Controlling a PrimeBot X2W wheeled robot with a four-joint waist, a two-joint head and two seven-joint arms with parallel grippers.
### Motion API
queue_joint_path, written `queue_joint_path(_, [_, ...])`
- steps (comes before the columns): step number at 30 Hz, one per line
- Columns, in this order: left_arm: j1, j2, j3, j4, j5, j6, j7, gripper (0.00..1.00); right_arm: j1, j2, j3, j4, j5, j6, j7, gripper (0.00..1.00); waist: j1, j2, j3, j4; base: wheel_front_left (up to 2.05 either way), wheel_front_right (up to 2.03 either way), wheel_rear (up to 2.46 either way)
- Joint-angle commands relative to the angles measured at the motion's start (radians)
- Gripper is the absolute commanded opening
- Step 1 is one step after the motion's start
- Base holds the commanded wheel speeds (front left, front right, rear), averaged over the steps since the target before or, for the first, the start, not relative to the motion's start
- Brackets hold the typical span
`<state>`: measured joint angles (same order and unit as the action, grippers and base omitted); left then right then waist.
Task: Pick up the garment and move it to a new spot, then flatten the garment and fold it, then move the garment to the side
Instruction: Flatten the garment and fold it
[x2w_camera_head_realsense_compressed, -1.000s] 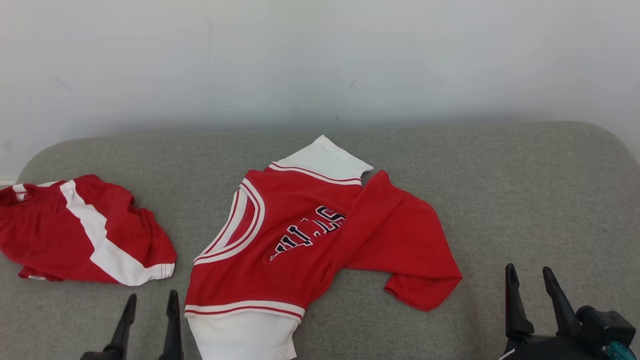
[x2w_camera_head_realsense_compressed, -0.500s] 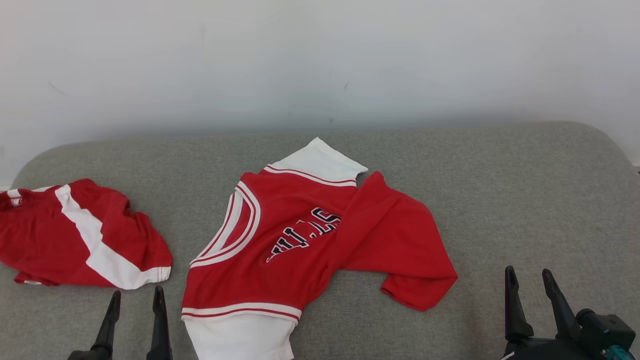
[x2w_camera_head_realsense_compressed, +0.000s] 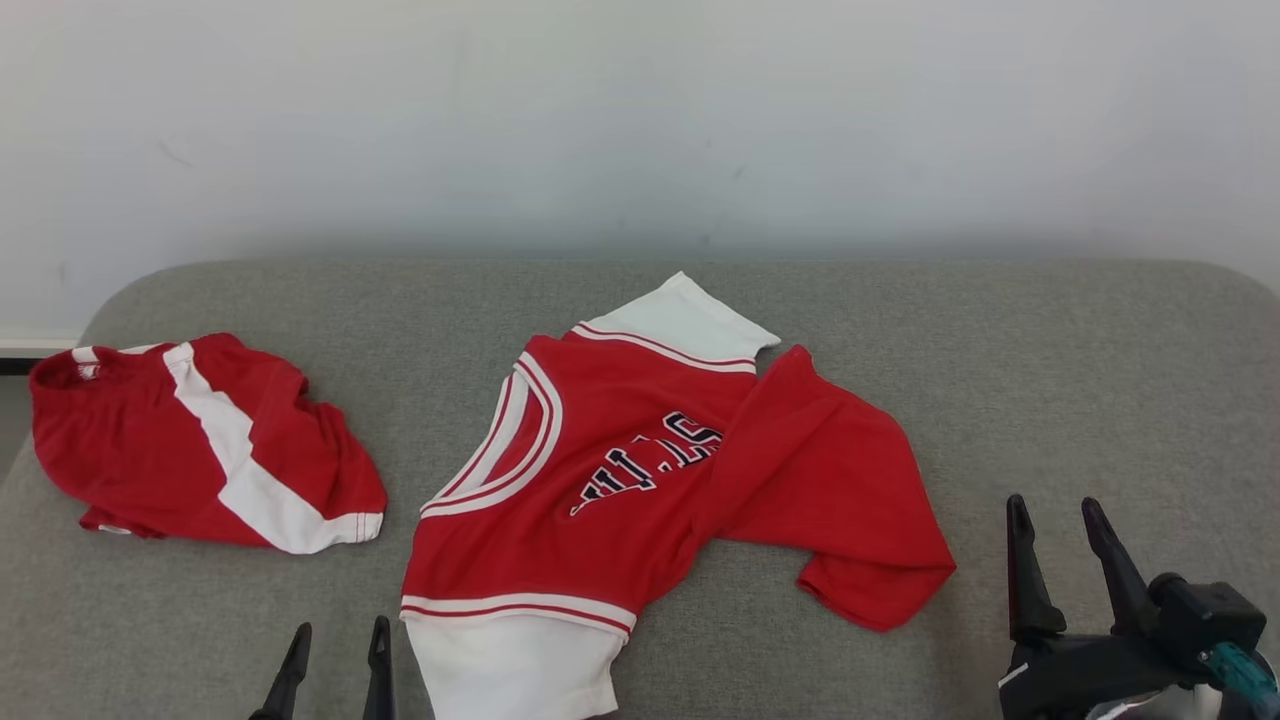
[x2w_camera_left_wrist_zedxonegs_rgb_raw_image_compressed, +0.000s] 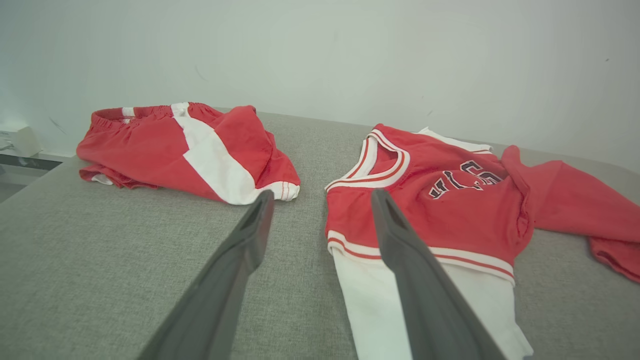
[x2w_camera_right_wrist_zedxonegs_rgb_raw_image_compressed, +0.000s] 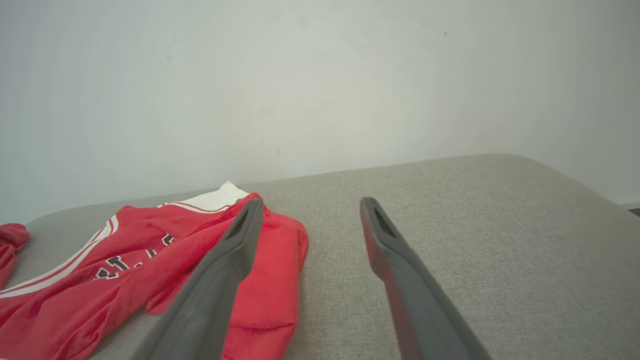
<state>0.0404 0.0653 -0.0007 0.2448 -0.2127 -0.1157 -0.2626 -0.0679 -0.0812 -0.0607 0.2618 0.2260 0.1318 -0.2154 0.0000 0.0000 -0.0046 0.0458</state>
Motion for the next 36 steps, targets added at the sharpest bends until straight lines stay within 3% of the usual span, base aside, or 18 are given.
queue_joint_path(1, [0.002,-0.002,-0.006,0.0,0.005,-0.006,-0.003,1.0,-0.019,-0.012,0.006,0.008,-0.003,-0.002,0.001,1.0,0.0,0.0,0.004,0.017,0.0,0.0,0.0])
queue_joint_path(11, [-0.033,-0.006,-0.029,-0.008,0.015,-0.009,-0.003,1.0,-0.191,-0.096,0.081,0.132,-0.017,-0.002,0.046,1.0,0.0,0.0,0.028,0.075,0.0,0.0,0.0])
queue_joint_path(26, [-0.129,-0.014,-0.095,-0.031,-0.006,-0.015,-0.003,1.0,-0.591,-0.233,0.22,0.462,0.017,-0.002,0.181,1.0,0.0,0.0,0.152,0.229,0.0,0.0,0.0])
queue_joint_path(36, [-0.179,-0.015,-0.149,-0.031,-0.064,-0.004,-0.003,1.0,-0.745,-0.27,0.288,0.676,0.047,-0.002,0.253,1.0,0.0,0.0,0.227,0.309,0.0,0.0,0.0])
